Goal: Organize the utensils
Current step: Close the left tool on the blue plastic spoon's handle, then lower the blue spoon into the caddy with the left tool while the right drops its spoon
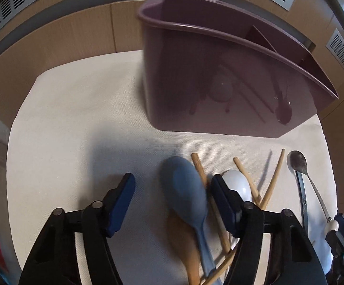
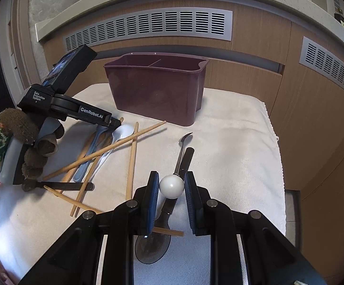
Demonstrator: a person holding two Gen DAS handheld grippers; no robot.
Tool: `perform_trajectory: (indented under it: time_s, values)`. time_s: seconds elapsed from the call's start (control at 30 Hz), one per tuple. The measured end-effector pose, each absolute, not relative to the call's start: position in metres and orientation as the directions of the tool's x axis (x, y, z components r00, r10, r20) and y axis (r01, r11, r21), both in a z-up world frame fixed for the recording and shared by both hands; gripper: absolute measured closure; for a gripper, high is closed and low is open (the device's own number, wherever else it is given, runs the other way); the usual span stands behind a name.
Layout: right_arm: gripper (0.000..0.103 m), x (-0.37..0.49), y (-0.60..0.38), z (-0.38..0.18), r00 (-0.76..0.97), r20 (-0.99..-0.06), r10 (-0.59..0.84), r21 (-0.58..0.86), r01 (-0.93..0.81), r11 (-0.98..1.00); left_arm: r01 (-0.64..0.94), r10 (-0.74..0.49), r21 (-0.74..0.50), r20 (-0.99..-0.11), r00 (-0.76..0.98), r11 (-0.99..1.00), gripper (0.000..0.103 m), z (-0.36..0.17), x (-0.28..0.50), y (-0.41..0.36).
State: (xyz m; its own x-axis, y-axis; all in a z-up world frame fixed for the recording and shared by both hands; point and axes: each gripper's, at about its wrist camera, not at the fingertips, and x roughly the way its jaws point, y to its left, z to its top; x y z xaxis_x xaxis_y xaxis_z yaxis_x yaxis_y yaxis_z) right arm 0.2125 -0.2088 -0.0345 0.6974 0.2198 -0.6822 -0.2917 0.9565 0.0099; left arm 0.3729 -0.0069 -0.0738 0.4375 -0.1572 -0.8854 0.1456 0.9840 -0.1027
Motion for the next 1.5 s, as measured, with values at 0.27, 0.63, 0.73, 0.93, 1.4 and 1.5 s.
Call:
perform_trajectory:
  time_s: [0.27, 0.63, 0.73, 0.93, 1.4, 1.5]
  values:
    - [0.082, 0.201, -0.202, -0.005, 0.758, -0.619, 0.203, -0.054, -0.3, 0.953, 0.203, -0.233, -0.146, -0.818, 0.526, 0.968, 0.066, -0.06, 0.332, -0.009]
    - [0.082, 0.196, -0.206, 0.044, 0.801, -0.555, 0.224, -0.026, -0.286, 0.958, 0.228, -0.289, -0.177, -0.596, 0.75, 0.957, 0.074, 0.004, 0.233, 0.013]
    - [0.082, 0.191, -0.206, 0.051, 0.806, -0.551, 0.218, -0.025, -0.277, 0.96, 0.242, -0.307, -0.189, -0.547, 0.779, 0.952, 0.083, 0.025, 0.216, 0.02]
    - [0.082, 0.179, -0.205, 0.062, 0.825, -0.523, 0.217, -0.036, -0.275, 0.961, 0.242, -0.305, -0.185, -0.534, 0.789, 0.952, 0.092, 0.041, 0.204, 0.031]
    - [0.082, 0.167, -0.21, 0.126, 0.856, -0.438, 0.275, -0.024, -0.317, 0.948, 0.274, -0.257, -0.02, -0.421, 0.87, 0.962, 0.092, 0.128, 0.186, 0.013]
    - [0.082, 0.174, -0.21, 0.162, 0.879, -0.382, 0.284, -0.031, -0.319, 0.947, 0.257, -0.224, 0.058, -0.338, 0.914, 0.965, 0.092, 0.172, 0.192, 0.005]
